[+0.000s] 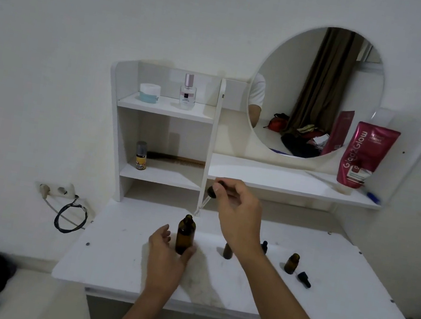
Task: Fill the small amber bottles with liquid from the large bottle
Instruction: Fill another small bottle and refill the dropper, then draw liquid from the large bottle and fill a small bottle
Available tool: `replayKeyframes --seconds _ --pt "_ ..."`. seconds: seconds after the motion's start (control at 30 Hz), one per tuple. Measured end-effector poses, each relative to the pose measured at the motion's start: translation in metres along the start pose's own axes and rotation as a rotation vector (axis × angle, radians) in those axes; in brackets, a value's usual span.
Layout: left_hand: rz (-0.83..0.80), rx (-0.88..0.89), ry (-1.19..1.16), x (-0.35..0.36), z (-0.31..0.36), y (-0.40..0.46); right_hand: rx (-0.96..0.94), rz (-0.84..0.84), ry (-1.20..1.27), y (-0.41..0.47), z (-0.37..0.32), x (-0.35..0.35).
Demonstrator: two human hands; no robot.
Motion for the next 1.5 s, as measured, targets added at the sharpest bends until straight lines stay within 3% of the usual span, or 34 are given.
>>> replayKeyframes --seconds 0.1,0.23,0.57,0.73,1.0,1.33,1.5 --pt "0.081 -0.006 -0.018 -0.003 0.004 -0.021 -0.01 0.021 -0.008 0.002 0.001 -0.026" --pt "0.043 0.049 -0.034 0.019 0.015 -0.054 0.014 0.064 -0.033 0.001 0.016 -0.07" --pt "-0.368 0.208 0.022 0.123 0.051 -0.13 0.114 0.278 -0.193 0.003 0.066 -0.205" --pt "-0.513 0.267 0.056 0.169 0.065 -0.154 0.126 0.31 -0.226 0.006 0.084 -0.238" --pt "-0.451 0.292 0.103 0.209 0.086 -0.155 0.087 0.295 -0.208 0.013 0.098 -0.24" --pt "-0.332 0.356 0.059 0.226 0.076 -0.141 0.004 0.111 -0.303 0.017 0.118 -0.214" --pt "-0.335 0.369 0.043 0.227 0.074 -0.14 0.017 0.113 -0.348 0.016 0.127 -0.208"
Point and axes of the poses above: each hand's wrist, its own y-axis towards the middle knuckle, its own x-axis out of the palm, z = x × y, the point moved 7 cm from there along y, towards the middle knuckle, and after that the axes turned 11 degrees about z, right-handed, at the moved point
